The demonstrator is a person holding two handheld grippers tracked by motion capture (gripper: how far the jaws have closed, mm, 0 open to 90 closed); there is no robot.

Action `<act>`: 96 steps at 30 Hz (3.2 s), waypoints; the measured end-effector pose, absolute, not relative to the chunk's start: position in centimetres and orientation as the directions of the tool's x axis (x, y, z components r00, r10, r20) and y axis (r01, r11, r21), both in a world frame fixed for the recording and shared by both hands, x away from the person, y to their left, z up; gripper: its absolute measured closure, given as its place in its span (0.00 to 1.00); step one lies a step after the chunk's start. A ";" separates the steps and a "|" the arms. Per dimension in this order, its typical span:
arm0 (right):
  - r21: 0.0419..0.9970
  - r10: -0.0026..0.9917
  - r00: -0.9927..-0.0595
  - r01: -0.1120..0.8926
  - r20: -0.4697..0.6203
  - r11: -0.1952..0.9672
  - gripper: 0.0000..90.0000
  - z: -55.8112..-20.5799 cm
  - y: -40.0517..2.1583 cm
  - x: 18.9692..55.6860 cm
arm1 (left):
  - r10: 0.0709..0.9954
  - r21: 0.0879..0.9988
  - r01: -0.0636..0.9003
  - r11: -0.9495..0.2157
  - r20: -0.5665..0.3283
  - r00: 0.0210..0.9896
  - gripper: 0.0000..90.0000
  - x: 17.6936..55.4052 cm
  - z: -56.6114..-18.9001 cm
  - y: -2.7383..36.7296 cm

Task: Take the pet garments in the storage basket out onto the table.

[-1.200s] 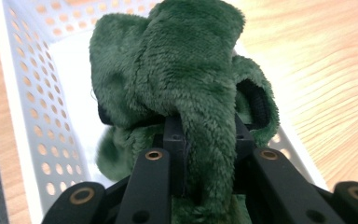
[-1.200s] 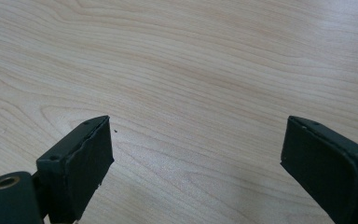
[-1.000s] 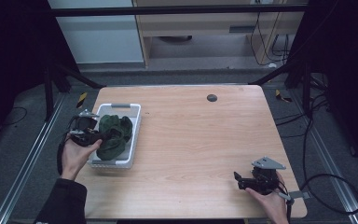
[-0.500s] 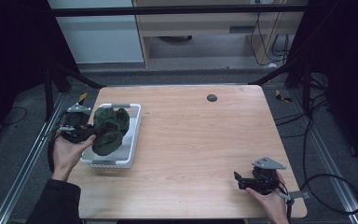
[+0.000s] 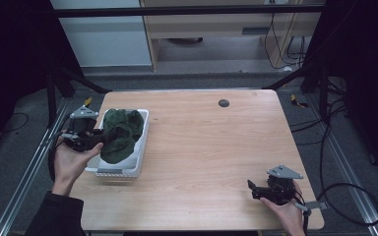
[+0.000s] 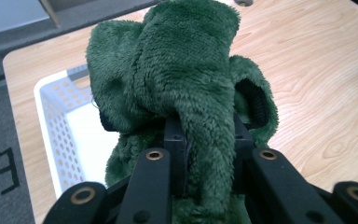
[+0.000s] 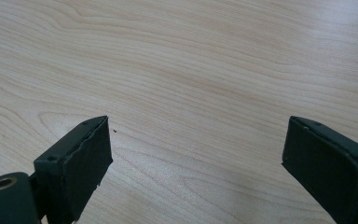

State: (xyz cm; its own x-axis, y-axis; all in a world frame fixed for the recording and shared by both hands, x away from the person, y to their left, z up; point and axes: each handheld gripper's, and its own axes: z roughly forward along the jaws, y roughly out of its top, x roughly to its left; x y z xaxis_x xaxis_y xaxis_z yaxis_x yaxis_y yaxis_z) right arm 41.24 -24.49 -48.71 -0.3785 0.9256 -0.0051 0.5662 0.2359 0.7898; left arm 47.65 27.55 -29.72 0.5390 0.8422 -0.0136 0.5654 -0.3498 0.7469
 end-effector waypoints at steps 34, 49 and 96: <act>0.820 0.926 -0.376 0.520 -0.030 0.238 0.09 -48.4 -24.6 41.0 | 0.723 0.733 0.482 -0.480 0.019 0.691 0.84 47.0 -29.4 19.2; 0.821 0.927 -0.374 0.518 -0.033 0.238 0.09 -48.3 -24.6 41.0 | 0.685 0.730 0.478 -0.488 -0.019 0.728 0.84 48.0 -31.2 15.7; 0.818 0.926 -0.376 0.519 -0.042 0.248 0.09 -48.4 -24.7 41.0 | 0.605 0.647 0.479 -0.592 -0.035 0.795 0.83 49.2 -40.1 8.7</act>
